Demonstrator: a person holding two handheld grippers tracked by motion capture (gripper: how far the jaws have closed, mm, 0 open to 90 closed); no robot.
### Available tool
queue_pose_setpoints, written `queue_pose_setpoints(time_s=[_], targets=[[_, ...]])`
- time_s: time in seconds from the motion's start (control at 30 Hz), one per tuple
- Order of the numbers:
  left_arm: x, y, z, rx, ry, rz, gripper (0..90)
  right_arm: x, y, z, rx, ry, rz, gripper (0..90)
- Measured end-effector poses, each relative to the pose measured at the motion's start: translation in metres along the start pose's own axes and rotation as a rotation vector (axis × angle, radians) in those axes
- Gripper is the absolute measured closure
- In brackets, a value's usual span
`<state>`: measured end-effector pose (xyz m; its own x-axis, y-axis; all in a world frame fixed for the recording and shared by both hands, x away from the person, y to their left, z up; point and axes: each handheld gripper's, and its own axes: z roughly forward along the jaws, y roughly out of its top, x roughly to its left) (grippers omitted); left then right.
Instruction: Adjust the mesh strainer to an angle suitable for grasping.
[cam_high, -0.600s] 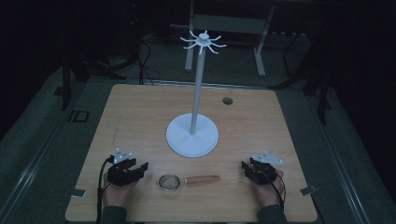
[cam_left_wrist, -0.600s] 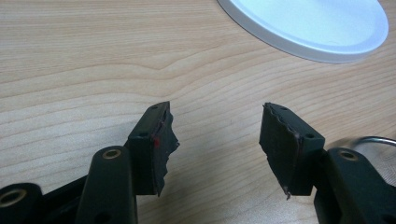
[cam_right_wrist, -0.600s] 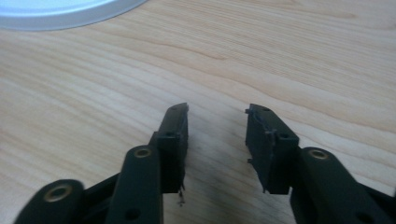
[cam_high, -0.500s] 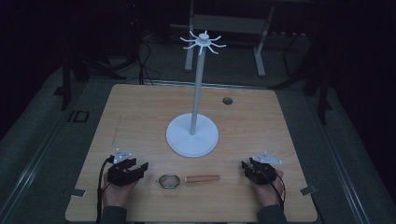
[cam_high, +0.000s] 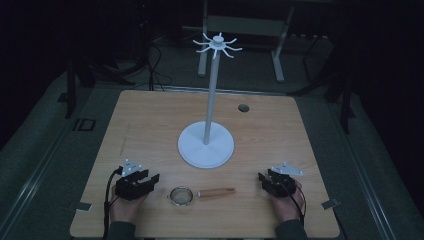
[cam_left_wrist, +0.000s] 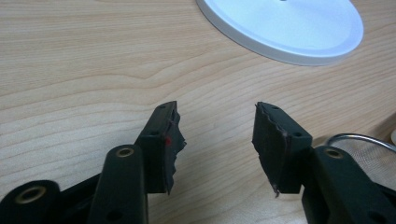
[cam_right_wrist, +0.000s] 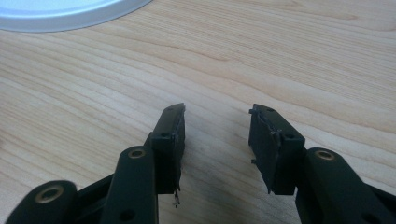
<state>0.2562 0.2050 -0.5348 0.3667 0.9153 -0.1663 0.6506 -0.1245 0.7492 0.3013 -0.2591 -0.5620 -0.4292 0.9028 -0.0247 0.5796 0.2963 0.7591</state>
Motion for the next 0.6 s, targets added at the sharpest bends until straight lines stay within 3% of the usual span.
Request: queue_pose_setpoints(time_s=[0.23, 0.33, 0.6], targets=[[-0.007, 0.007, -0.004, 0.000, -0.041, 0.038, 53.8, 0.003, 0.000, -0.001, -0.019, -0.003, -0.015, 54.7], [-0.014, 0.012, -0.003, 0.020, -0.061, 0.078, 54.8, 0.003, 0.000, -0.002, -0.035, -0.009, -0.016, 55.4], [-0.022, 0.021, -0.001, 0.039, -0.078, 0.112, 55.4, 0.001, -0.001, -0.004, -0.059, -0.011, -0.004, 57.1]])
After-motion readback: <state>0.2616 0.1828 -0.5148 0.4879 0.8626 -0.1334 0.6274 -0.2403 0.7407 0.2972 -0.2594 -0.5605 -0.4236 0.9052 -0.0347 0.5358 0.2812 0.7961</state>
